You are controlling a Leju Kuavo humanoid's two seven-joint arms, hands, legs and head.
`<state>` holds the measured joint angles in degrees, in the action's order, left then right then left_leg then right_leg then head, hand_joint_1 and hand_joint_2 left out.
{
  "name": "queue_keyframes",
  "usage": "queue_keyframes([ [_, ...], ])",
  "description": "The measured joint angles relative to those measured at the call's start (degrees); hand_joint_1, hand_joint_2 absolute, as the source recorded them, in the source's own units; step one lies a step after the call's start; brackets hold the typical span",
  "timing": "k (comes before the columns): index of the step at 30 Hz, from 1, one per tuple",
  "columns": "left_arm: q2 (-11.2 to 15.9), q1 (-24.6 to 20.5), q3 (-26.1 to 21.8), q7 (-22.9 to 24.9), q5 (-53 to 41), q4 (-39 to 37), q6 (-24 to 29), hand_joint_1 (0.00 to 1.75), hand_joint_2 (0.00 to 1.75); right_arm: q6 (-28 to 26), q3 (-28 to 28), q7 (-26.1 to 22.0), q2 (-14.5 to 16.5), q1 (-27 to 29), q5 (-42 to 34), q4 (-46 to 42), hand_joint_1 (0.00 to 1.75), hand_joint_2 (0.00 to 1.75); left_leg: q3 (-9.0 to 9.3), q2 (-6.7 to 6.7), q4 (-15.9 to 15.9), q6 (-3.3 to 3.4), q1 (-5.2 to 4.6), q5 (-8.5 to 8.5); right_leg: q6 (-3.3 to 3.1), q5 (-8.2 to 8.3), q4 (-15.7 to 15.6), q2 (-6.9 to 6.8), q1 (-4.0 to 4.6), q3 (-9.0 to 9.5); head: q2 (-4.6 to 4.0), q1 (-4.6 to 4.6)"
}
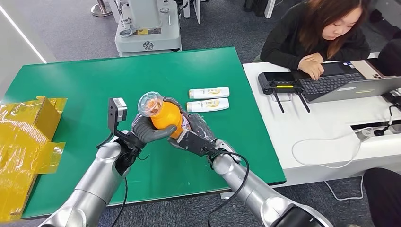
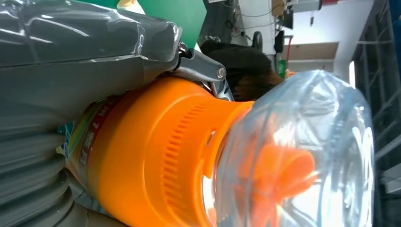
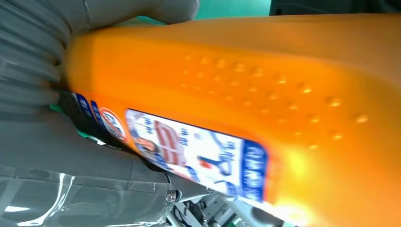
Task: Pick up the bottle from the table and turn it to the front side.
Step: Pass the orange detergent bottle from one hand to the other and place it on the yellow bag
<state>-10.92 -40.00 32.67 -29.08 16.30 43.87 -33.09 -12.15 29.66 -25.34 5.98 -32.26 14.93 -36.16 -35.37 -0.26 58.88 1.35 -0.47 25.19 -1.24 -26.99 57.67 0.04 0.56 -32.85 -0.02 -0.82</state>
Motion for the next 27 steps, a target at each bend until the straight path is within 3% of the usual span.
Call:
queue_keyframes([
  [4, -0.2, 2.3, -0.9, -1.0, 3.0, 2.2, 1.6, 1.75, 1.75, 0.1, -0.2, -1.2, -0.1, 0.1, 0.0, 0.0, 1.75, 1.75, 0.00, 0.00, 0.0, 0.00, 0.00, 0.00, 0.00, 0.00, 0.0, 0.00, 0.00, 0.00, 0.00, 0.01],
  [5, -0.3, 3.0, -1.2, -1.0, 3.7, 2.8, 1.9, 1.75, 1.75, 0.1, -0.2, -1.4, -0.1, 0.1, 0.0, 0.1, 1.49, 1.75, 0.00, 0.00, 0.0, 0.00, 0.00, 0.00, 0.00, 0.00, 0.0, 0.00, 0.00, 0.00, 0.00, 0.00],
  [8, -0.6, 4.8, -2.4, -1.0, 5.5, 4.6, 3.1, 1.75, 1.75, 0.2, -0.2, -1.7, 0.0, 0.1, 0.0, 0.1, 0.18, 1.75, 0.00, 0.00, 0.0, 0.00, 0.00, 0.00, 0.00, 0.00, 0.0, 0.01, 0.00, 0.00, 0.00, 0.01],
  [9, -0.7, 5.3, -2.8, -1.0, 5.9, 5.2, 3.5, 1.75, 1.75, 0.2, -0.2, -1.8, 0.0, 0.0, -0.1, 0.1, 0.00, 1.75, 0.00, 0.00, 0.0, 0.00, 0.00, 0.00, 0.00, 0.00, 0.0, 0.00, 0.00, 0.00, 0.00, 0.01],
  [14, -1.1, 7.5, -3.9, -2.2, 3.7, 8.3, 6.7, 1.75, 1.75, 0.5, -0.5, -1.8, 0.0, -0.2, -0.9, 0.1, 0.00, 1.75, -0.01, -0.01, 0.0, 0.00, 0.00, 0.00, 0.00, 0.00, 0.0, 0.00, 0.00, 0.00, 0.00, -0.01],
  [18, -1.1, 7.9, -4.5, -4.5, -6.0, 10.6, 13.3, 1.75, 1.75, 0.6, -0.7, -1.5, -0.1, 0.7, -1.4, -0.4, 0.00, 1.75, -0.01, -0.01, 0.0, 0.00, 0.00, 0.00, 0.00, 0.00, 0.0, -0.01, 0.00, 0.00, 0.00, -0.01],
  [23, 0.8, 7.7, -6.1, -7.9, -22.7, 12.5, 23.8, 1.75, 1.75, 0.6, -0.8, -2.1, -1.3, 6.2, -3.1, -5.2, 0.00, 1.75, -0.01, -0.02, 0.0, 0.00, 0.01, 0.00, 0.00, -0.01, 0.0, -0.01, 0.00, -0.01, 0.00, 0.01],
  [27, 3.3, 6.6, -7.2, -8.6, -31.3, 13.7, 28.8, 1.75, 1.75, 0.7, -0.8, -2.0, -3.0, 11.8, -4.1, -11.7, 0.00, 1.75, -0.04, -0.02, 0.0, -0.01, 0.02, 0.00, -0.01, -0.02, 0.0, -0.02, 0.01, -0.05, 0.00, 0.01],
])
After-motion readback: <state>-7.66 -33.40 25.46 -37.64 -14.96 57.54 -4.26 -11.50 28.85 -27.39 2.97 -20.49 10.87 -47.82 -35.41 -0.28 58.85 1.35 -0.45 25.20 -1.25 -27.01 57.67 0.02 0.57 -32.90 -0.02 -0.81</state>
